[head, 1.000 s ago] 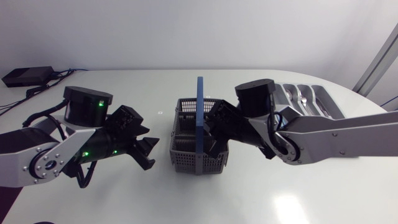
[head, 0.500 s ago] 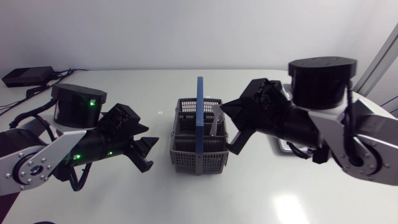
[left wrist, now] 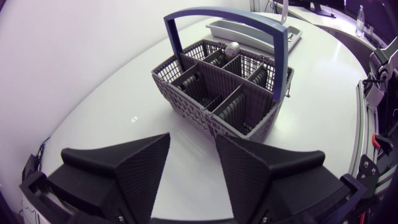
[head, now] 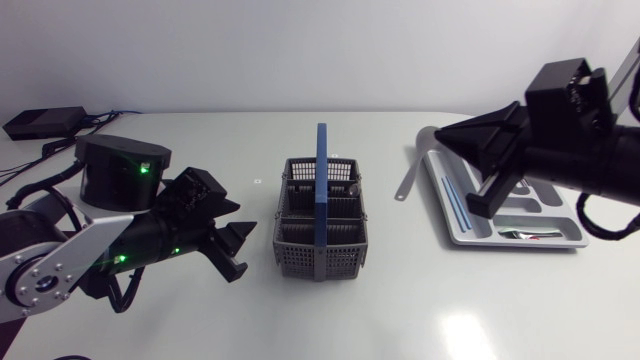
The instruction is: Unload the cutlery basket into the drawer organizer.
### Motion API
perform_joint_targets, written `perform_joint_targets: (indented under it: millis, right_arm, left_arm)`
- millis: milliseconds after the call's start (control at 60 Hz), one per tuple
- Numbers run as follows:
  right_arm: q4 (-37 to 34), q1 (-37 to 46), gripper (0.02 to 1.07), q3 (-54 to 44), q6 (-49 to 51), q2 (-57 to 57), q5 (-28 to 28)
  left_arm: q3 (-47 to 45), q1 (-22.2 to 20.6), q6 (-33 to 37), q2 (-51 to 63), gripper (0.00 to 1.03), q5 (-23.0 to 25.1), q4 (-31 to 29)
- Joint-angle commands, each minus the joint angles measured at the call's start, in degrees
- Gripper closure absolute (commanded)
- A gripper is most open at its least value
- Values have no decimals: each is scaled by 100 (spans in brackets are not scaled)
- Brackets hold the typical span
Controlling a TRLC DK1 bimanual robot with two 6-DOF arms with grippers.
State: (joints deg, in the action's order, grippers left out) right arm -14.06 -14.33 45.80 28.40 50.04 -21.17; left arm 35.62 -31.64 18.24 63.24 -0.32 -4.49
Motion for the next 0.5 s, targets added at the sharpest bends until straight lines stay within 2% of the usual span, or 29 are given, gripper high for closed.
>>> perform_joint_targets:
  millis: [0,133,300,483]
  right_arm:
    - [-360,448,97,157,579,-30,-239]
    - [-764,1345,97,69,1519,111,-757]
    - [-1274,2865,97,192,3233,700,-1390]
    - [-1415,3920,97,500,4666,1799,-1425]
  left_arm:
    - [-99,-97,74,-84,49,-56,-43]
    - [-107,-132,66,-93,49,-74,-43]
    - [-125,-158,66,-102,49,-91,-52]
    - [-160,-176,66,-93,49,-91,-34]
